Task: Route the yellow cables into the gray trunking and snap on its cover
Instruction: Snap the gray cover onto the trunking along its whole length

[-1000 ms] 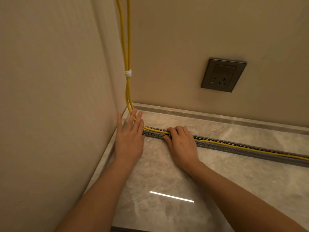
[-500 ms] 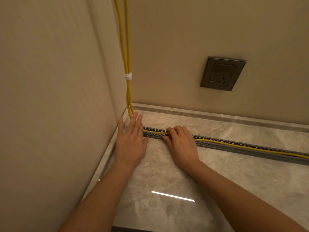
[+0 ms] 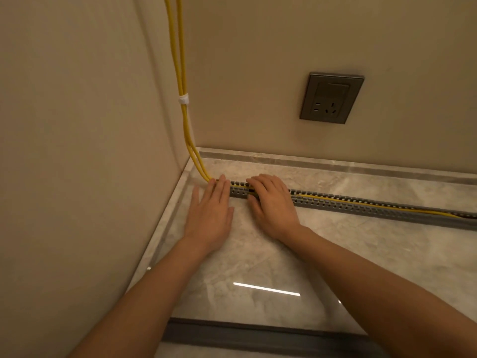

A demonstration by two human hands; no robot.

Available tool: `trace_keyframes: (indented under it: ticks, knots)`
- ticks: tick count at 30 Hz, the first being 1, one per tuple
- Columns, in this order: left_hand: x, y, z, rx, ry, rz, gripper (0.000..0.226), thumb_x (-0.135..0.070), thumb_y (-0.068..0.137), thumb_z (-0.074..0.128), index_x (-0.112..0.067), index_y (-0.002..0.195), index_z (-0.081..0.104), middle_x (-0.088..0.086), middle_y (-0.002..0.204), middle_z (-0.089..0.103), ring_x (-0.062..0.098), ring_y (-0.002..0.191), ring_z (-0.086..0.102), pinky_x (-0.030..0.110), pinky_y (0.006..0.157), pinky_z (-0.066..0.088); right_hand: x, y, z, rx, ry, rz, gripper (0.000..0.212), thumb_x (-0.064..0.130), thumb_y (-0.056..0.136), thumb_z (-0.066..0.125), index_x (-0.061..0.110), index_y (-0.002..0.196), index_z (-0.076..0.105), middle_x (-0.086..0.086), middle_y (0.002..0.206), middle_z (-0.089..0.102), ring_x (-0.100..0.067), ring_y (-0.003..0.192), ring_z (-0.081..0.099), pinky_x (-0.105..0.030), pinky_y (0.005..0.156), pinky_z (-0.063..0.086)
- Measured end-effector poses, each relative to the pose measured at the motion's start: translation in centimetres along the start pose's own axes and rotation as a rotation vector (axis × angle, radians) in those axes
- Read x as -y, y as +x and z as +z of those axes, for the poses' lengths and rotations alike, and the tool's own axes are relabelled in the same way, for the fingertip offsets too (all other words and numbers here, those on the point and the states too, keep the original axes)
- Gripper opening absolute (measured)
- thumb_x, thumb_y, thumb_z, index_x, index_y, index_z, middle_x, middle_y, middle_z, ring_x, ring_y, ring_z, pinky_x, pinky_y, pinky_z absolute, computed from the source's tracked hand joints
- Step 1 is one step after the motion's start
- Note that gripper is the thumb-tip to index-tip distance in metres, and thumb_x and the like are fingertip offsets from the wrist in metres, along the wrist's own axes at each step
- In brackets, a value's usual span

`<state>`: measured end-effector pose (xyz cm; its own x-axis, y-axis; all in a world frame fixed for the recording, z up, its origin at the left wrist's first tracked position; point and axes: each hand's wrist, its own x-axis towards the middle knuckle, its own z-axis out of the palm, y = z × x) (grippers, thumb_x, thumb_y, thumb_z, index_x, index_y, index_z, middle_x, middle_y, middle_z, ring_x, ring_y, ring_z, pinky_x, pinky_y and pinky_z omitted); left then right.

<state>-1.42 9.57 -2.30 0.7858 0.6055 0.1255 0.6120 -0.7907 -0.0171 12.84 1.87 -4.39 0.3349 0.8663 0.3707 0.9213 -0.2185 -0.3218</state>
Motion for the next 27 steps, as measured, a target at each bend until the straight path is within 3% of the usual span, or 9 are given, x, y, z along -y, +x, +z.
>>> trace_keyframes:
  ticks: [3, 5, 8, 12, 15, 18, 23, 27]
  knots:
    - [-1.9, -2.1, -1.5, 0.008, -0.177, 0.094, 0.048, -0.041, 0.095, 0.037, -0.014, 0.134, 0.043, 0.007, 0.147, 0.031, 0.024, 0.144, 0.007, 0.041, 0.115, 0.003, -0.3, -0.9, -0.6, -0.047, 0.150, 0.013, 0.040, 0.023, 0.078, 0.045, 0.006, 0.109, 0.064, -0.009, 0.114, 0.062, -0.031, 0.119, 0.048, -0.041, 0.104, 0.034]
    - [-3.4, -3.9, -2.8, -0.021, -0.241, 0.164, 0.054, -0.052, 0.088, 0.033, -0.014, 0.121, 0.053, 0.009, 0.134, 0.044, 0.028, 0.139, 0.019, 0.042, 0.115, 0.010, -0.4, -1.5, -1.5, -0.059, 0.203, 0.012, 0.034, 0.017, 0.074, 0.052, 0.006, 0.102, 0.068, -0.009, 0.108, 0.065, -0.031, 0.118, 0.048, -0.041, 0.102, 0.035]
    - [-5.4, -6.7, -4.0, 0.076, -0.375, 0.329, 0.062, -0.061, 0.080, 0.024, -0.017, 0.110, 0.057, 0.002, 0.113, 0.053, 0.020, 0.115, 0.041, 0.029, 0.100, 0.026, 0.0, -2.5, -3.3, -0.045, 0.251, -0.017, 0.029, 0.020, 0.076, 0.049, 0.008, 0.093, 0.070, -0.008, 0.097, 0.067, -0.030, 0.107, 0.052, -0.037, 0.094, 0.038]
    - [-7.7, -10.2, -4.2, 0.183, -0.365, 0.480, 0.061, -0.066, 0.079, 0.029, -0.021, 0.112, 0.054, -0.005, 0.110, 0.051, 0.013, 0.105, 0.040, 0.027, 0.093, 0.030, 0.5, -4.4, -6.5, 0.118, 0.180, -0.022, 0.020, 0.018, 0.086, 0.056, 0.011, 0.099, 0.070, -0.009, 0.103, 0.067, -0.028, 0.104, 0.054, -0.034, 0.091, 0.035]
    - [-8.8, -11.9, -3.7, 0.146, -0.316, 0.554, 0.061, -0.070, 0.077, 0.037, -0.022, 0.112, 0.053, -0.005, 0.111, 0.051, 0.013, 0.103, 0.040, 0.028, 0.089, 0.031, 1.0, -6.9, -8.7, 0.325, 0.113, -0.061, 0.024, 0.026, 0.091, 0.054, 0.018, 0.111, 0.066, -0.005, 0.111, 0.064, -0.022, 0.108, 0.051, -0.035, 0.092, 0.038]
    - [-9.5, -13.2, -3.0, 0.121, -0.273, 0.602, 0.052, -0.064, 0.078, 0.046, -0.021, 0.105, 0.055, -0.003, 0.108, 0.053, 0.013, 0.099, 0.041, 0.029, 0.083, 0.035, 1.3, -10.3, -9.7, 0.469, 0.076, -0.062, 0.027, 0.031, 0.092, 0.052, 0.022, 0.116, 0.062, -0.003, 0.114, 0.061, -0.020, 0.110, 0.050, -0.035, 0.093, 0.039]
    - [-10.2, -13.8, -2.0, -0.015, -0.166, 0.611, 0.040, -0.049, 0.080, 0.043, -0.015, 0.087, 0.063, 0.000, 0.085, 0.063, 0.017, 0.075, 0.056, 0.027, 0.062, 0.044, 1.5, -15.1, -11.5, 0.409, 0.102, -0.003, 0.023, 0.033, 0.093, 0.051, 0.020, 0.104, 0.065, 0.000, 0.099, 0.064, -0.016, 0.094, 0.056, -0.030, 0.081, 0.043]
    - [-10.4, -13.0, -2.2, -0.060, -0.103, 0.606, 0.039, -0.040, 0.085, 0.041, -0.012, 0.079, 0.067, 0.001, 0.072, 0.063, 0.019, 0.065, 0.059, 0.028, 0.057, 0.044, 1.5, -17.0, -13.5, 0.418, 0.162, 0.059, 0.037, 0.058, 0.084, 0.048, 0.026, 0.095, 0.063, 0.010, 0.085, 0.061, -0.003, 0.076, 0.055, -0.023, 0.069, 0.046]
